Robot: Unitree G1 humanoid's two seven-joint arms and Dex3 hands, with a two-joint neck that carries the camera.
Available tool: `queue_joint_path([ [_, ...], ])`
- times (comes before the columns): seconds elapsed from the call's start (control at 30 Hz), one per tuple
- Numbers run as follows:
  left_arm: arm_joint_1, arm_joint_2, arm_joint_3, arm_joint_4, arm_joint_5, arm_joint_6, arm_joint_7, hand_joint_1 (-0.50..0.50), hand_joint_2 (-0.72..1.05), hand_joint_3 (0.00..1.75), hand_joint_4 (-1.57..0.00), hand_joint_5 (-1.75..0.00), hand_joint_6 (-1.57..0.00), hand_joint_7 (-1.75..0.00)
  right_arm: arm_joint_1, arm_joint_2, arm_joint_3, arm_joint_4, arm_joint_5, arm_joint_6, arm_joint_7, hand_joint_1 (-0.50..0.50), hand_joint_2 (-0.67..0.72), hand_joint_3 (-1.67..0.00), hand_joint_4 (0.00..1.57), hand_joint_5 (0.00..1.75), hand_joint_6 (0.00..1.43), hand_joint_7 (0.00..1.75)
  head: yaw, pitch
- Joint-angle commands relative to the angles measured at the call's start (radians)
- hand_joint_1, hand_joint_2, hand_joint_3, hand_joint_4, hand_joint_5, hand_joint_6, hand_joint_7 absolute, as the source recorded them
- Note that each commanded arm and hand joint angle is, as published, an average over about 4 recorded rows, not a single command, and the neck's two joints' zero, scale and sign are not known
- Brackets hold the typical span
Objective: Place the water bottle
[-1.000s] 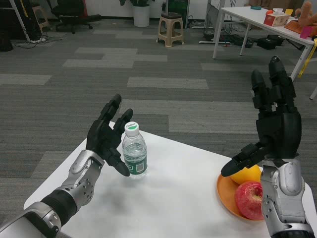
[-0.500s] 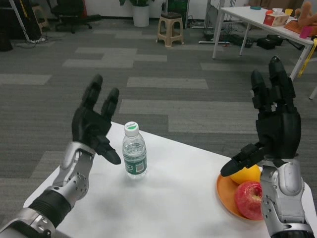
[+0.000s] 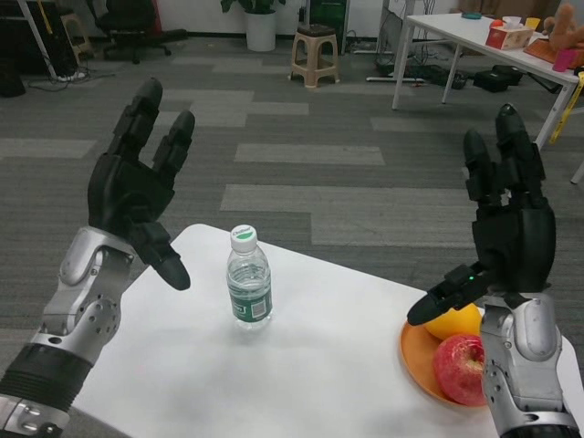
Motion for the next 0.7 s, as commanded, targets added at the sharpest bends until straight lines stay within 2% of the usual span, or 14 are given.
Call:
queue_joint_path([
  [0.03,0.013,0.017,0.023,-0.028,0.011,0.029,-0.012,-0.46,-0.64,0.04,0.00,0.00,0.00,0.00,0.001,-0.005,0.002,0.000,0.003,-0.001,-0.004,-0.29,0.66,0.00,0.03,0.00,0.00,0.00,0.000,0.000],
  [0.2,0.013,0.018,0.033,-0.047,0.012,0.057,-0.025,-0.47,-0.64,0.09,0.00,0.00,0.00,0.00,0.001,-0.005,0.003,0.000,0.003,-0.001,-0.004,-0.29,0.66,0.00,0.03,0.00,0.00,0.00,-0.009,0.000],
  [0.33,0.011,0.018,0.036,-0.054,0.014,0.086,-0.037,-0.47,-0.64,0.00,0.00,0.00,0.00,0.00,0.001,-0.005,0.004,0.000,0.003,-0.001,-0.004,-0.29,0.66,0.00,0.03,0.00,0.00,0.00,-0.020,0.001],
  [0.43,0.010,0.018,0.037,-0.054,0.015,0.096,-0.042,-0.48,-0.64,0.07,0.00,0.00,0.00,0.00,0.002,-0.005,0.005,0.000,0.003,-0.001,-0.004,-0.29,0.66,0.00,0.03,0.00,0.00,0.00,-0.021,0.002],
  [0.57,0.008,0.018,0.038,-0.055,0.015,0.103,-0.047,-0.48,-0.64,0.02,0.00,0.00,0.00,0.00,0.003,-0.006,0.005,-0.001,0.003,-0.001,-0.004,-0.29,0.66,0.00,0.03,0.00,0.00,0.00,-0.021,0.014],
  [0.7,0.007,0.015,0.038,-0.056,0.015,0.104,-0.048,-0.47,-0.64,0.09,0.00,0.00,0.00,0.00,0.003,-0.006,0.005,0.000,0.003,-0.001,-0.005,-0.29,0.66,0.00,0.03,0.00,0.00,0.00,-0.016,0.012],
])
